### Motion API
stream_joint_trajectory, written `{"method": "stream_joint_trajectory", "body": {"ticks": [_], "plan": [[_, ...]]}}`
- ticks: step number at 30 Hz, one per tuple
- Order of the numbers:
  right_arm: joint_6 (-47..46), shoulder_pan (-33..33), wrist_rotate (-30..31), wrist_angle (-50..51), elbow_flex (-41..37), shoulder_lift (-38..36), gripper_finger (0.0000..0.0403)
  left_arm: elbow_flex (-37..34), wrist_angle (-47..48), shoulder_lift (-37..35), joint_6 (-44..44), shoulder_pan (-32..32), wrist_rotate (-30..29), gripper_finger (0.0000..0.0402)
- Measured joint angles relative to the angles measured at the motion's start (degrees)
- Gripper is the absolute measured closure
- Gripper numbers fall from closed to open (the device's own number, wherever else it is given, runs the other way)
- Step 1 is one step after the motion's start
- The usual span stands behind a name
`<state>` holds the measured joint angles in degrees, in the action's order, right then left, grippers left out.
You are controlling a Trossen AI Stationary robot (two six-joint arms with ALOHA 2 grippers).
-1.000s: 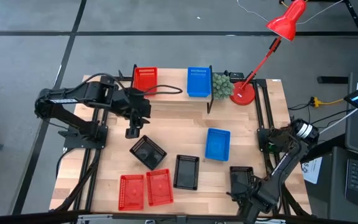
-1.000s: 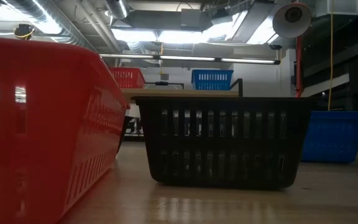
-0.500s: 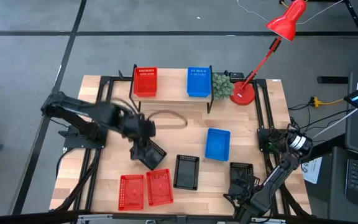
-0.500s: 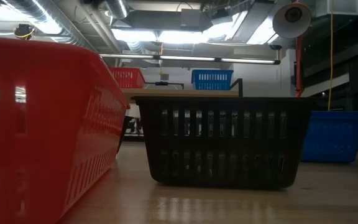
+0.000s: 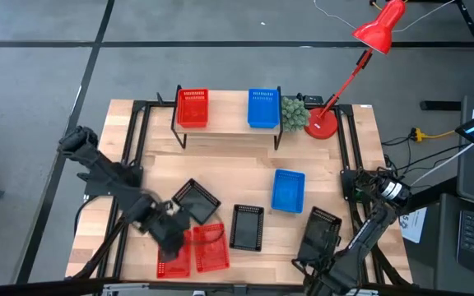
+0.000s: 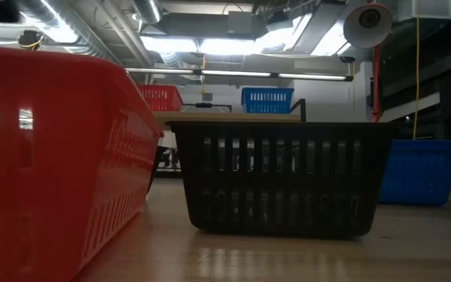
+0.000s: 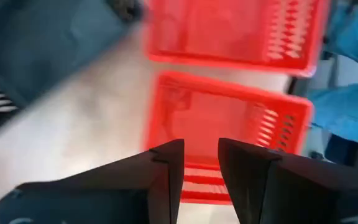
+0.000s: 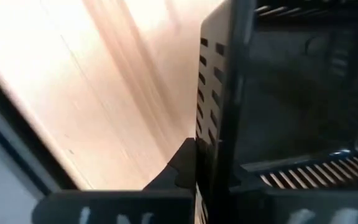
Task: Stack baskets on shelf by color
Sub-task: Put the left black bin on the shelf
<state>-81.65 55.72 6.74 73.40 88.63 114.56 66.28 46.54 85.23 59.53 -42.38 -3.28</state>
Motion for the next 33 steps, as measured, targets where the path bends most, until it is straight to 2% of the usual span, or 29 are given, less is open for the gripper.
{"method": "stream_joint_trajectory", "body": {"ticks": [5, 7, 9, 13, 18, 21, 25, 28, 33], "plan": [[-0.58, -2.27, 13.54, 15.11, 10.84, -0.02, 0.0402, -2.57, -11.44, 0.67, 5.36, -8.37, -4.57, 0.0313], [1.93, -4.12, 19.66, 16.8, 14.14, -0.14, 0.0402, -2.58, -15.68, 2.0, 7.53, -10.68, -6.17, 0.0318], [8.64, -6.93, 25.06, 15.61, 16.42, -0.68, 0.0402, -2.58, -20.09, 3.37, 8.25, -12.61, -7.09, 0.0323], [22.41, -15.83, 31.82, 16.58, 20.38, -0.97, 0.0403, -2.56, -26.69, 7.02, 9.22, -15.06, -6.98, 0.0327], [48.29, -30.45, 33.69, 10.65, 26.14, -1.2, 0.0403, -2.58, -27.04, 9.66, 9.4, -15.51, -6.66, 0.0327], [66.48, -39.36, 31.57, 2.67, 29.17, -1.2, 0.0403, -2.58, -26.97, 9.75, 9.37, -15.62, -6.74, 0.0327], [86.22, -50.58, 17.89, -10.17, 30.11, -1.19, 0.0403, -2.58, -26.98, 9.75, 9.37, -15.6, -7.42, 0.0327], [92.06, -58.39, 10.56, -16.01, 30.13, -0.21, 0.0403, -2.58, -27.13, 9.75, 9.4, -15.84, -9.28, 0.0327], [93.45, -66.79, 1.16, -17.43, 30.13, 2.64, 0.0403, -2.58, -27.85, 9.75, 11.32, -15.87, -9.78, 0.0327]]}}
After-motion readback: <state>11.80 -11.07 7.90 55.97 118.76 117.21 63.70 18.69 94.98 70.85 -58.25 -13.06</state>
